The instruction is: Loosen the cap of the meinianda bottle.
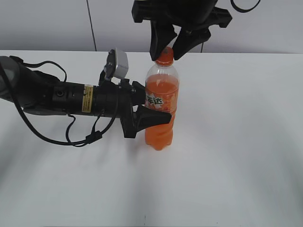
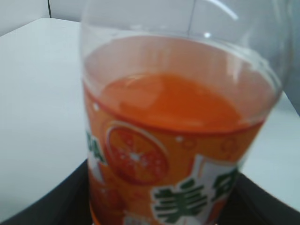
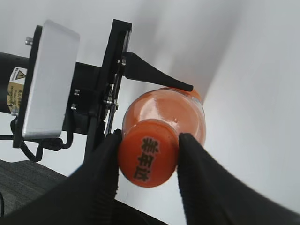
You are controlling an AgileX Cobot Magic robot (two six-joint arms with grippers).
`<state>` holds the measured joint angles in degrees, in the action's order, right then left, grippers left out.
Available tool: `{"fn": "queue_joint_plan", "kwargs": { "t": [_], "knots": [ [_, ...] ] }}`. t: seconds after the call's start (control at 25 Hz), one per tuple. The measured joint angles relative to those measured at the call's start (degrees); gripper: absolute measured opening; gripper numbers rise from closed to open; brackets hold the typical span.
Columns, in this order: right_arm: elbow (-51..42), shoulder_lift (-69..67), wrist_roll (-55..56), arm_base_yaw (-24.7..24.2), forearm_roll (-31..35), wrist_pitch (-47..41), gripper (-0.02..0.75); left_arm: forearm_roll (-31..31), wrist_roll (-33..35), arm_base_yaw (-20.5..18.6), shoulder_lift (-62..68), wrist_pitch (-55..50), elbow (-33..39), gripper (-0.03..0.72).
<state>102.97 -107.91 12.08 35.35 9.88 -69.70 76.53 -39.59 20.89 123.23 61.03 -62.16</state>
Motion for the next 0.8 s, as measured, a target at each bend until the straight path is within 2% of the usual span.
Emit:
{"fn": "queue_joint_plan", "kwargs": {
  "t": [0.08,0.28,0.4,0.52,0.8],
  "knots": [
    [0.0,0.0,-0.4,0.0,0.0,0.0,0.271,0.0,0.0,0.0,0.0,0.0,0.0,0.428],
    [0.0,0.0,-3.7,0.0,0.0,0.0,0.272,0.0,-0.1,0.0,0.0,0.0,0.0,0.428],
    [0.0,0.0,-9.5,0.0,0.0,0.0,0.272,0.1,-0.1,0.0,0.0,0.0,0.0,0.428],
    [0.0,0.0,-20.3,0.0,0.3,0.0,0.272,0.1,-0.1,0.0,0.0,0.0,0.0,0.428],
    [0.0,0.0,-53.6,0.0,0.5,0.0,0.272,0.2,0.1,0.0,0.0,0.1,0.0,0.428]
  ]
}}
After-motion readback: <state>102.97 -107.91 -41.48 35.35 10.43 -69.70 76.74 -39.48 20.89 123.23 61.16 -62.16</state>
